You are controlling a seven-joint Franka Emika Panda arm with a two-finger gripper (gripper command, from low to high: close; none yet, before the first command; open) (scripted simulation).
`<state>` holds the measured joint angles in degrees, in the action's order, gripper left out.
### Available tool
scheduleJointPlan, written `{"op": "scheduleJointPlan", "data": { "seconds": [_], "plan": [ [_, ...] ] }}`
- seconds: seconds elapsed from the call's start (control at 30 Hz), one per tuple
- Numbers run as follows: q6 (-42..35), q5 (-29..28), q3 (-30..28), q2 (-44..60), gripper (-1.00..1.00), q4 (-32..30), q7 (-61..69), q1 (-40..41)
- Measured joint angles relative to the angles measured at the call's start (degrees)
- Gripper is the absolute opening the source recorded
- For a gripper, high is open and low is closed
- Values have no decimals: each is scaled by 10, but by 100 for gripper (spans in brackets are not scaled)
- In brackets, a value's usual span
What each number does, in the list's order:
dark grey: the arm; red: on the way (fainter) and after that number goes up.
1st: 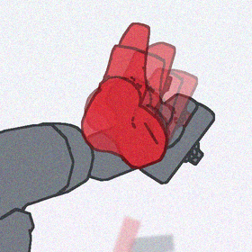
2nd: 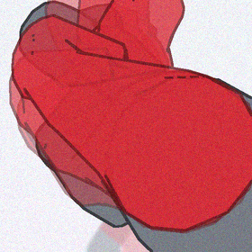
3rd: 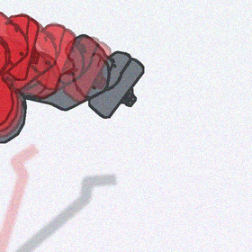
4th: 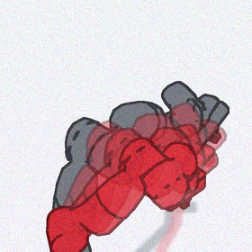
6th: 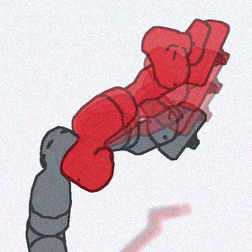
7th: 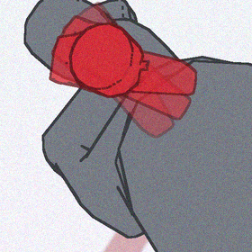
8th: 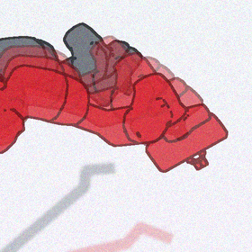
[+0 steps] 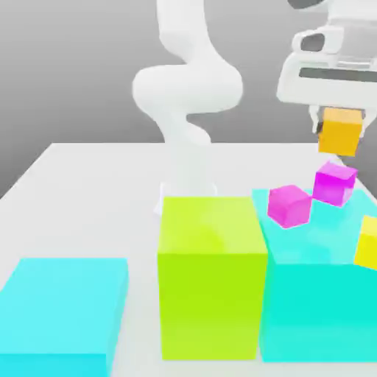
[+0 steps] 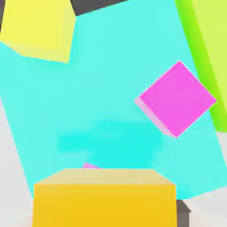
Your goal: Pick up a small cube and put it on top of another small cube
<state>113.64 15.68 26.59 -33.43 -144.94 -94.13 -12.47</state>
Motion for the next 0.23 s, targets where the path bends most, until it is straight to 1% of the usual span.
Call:
{"op": "scheduleJointPlan", "data": {
  "seconds": [0.1, 0.13, 0.23],
  "plan": [
    [59, 14, 21, 19, -100, -39, -8, -1],
    [78, 17, 27, 26, 100, -51, -9, -1],
    [78, 17, 27, 26, 100, -51, -9, -1]
  ]
}}
